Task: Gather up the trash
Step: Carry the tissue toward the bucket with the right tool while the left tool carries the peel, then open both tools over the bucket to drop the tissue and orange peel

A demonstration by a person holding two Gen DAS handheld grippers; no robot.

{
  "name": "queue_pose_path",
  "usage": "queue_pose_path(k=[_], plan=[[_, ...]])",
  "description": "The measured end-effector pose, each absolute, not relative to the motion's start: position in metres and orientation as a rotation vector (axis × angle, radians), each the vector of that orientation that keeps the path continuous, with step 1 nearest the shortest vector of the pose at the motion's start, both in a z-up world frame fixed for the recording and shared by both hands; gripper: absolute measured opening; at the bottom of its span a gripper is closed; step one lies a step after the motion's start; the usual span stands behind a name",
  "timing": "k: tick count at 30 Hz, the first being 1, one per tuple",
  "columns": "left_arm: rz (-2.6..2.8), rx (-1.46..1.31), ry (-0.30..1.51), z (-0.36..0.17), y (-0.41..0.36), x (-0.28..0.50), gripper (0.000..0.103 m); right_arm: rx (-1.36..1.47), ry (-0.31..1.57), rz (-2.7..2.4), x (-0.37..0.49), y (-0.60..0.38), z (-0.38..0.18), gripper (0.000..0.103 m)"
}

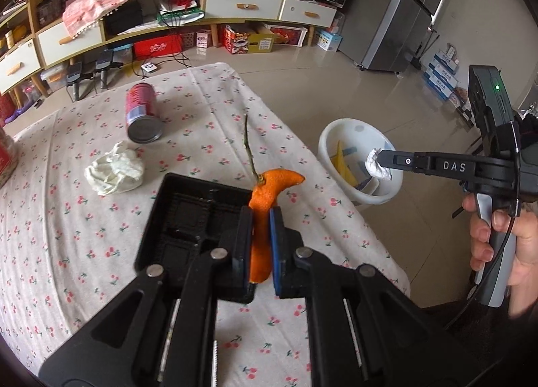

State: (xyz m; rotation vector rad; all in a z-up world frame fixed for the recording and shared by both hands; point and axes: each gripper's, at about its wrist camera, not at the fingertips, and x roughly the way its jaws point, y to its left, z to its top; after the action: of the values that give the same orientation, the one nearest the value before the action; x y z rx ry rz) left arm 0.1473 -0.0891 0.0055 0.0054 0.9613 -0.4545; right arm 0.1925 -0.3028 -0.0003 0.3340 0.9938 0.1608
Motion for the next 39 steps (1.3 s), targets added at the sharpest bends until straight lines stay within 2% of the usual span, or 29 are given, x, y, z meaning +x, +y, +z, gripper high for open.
queue_pose_path(k=[9, 20, 22, 29, 33, 36, 37, 38, 39], plan=[[-0.544, 0.075, 1.003, -0.008, -0.177, 0.168, 0.011, 0.473, 0.989, 0.024, 0.189, -0.394, -0.015, 0.005], [-0.584, 0.142, 1.036, -0.028, -0.249, 0.196, 0.011, 0.613, 1.000, -0.074, 0.199, -0.440, -0.039, 0.007], [-0.582, 0.139, 1.051, -0.034, -0.256, 0.203, 0.011, 0.632, 0.992, -0.112, 0.198, -0.449, -0.042, 0.012], [-0.603, 0.133, 1.082, -0.045, -0.278, 0.212, 0.011, 0.667, 1.003, -0.145, 0.192, -0.469, -0.050, 0.018], [-0.587, 0.136, 1.070, -0.045, -0.284, 0.213, 0.011, 0.665, 0.986, -0.164, 0.185, -0.477, -0.047, 0.028], [-0.561, 0.131, 1.079, -0.044, -0.283, 0.215, 0.034, 0.660, 0.980, -0.176, 0.181, -0.481, -0.046, 0.032], [-0.549, 0.132, 1.076, -0.043, -0.282, 0.215, 0.045, 0.662, 0.980, -0.176, 0.180, -0.483, -0.046, 0.034], [-0.539, 0.134, 1.070, -0.042, -0.280, 0.216, 0.052, 0.665, 0.980, -0.178, 0.179, -0.484, -0.046, 0.036], [-0.533, 0.138, 1.065, -0.040, -0.278, 0.215, 0.054, 0.665, 0.979, -0.180, 0.178, -0.484, -0.046, 0.039]])
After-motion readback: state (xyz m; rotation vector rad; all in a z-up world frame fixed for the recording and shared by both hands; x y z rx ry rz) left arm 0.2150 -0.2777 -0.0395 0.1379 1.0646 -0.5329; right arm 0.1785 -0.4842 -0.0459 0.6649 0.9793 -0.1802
